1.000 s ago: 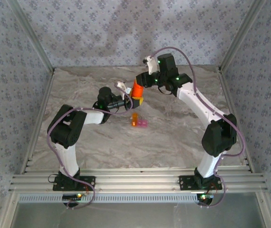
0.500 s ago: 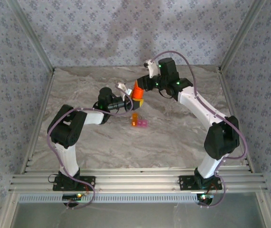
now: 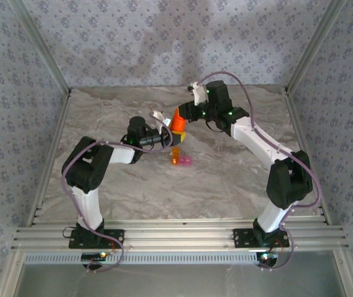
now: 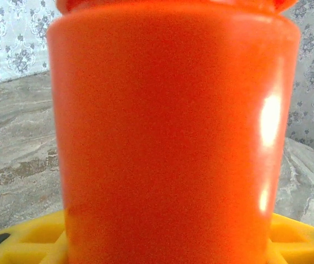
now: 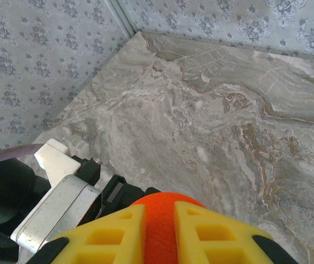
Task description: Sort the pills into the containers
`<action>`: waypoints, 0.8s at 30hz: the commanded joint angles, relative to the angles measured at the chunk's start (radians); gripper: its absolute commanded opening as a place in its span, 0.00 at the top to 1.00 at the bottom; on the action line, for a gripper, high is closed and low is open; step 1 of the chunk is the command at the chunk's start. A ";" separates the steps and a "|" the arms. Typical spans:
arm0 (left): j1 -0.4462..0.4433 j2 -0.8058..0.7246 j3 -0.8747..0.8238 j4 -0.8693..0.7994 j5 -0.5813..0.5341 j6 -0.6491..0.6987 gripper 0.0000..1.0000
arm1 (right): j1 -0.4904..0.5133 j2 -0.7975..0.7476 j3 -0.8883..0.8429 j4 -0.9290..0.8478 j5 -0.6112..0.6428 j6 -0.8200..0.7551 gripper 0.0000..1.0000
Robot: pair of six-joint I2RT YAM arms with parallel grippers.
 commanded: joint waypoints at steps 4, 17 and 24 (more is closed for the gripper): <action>0.022 -0.064 0.019 0.239 -0.068 -0.045 1.00 | 0.047 -0.002 -0.118 -0.023 -0.055 0.087 0.79; 0.022 -0.067 0.014 0.246 -0.076 -0.044 1.00 | 0.068 0.006 -0.145 0.074 -0.053 0.156 0.80; 0.022 -0.076 0.023 0.175 -0.060 0.005 1.00 | 0.015 -0.002 -0.019 0.025 -0.085 0.170 0.78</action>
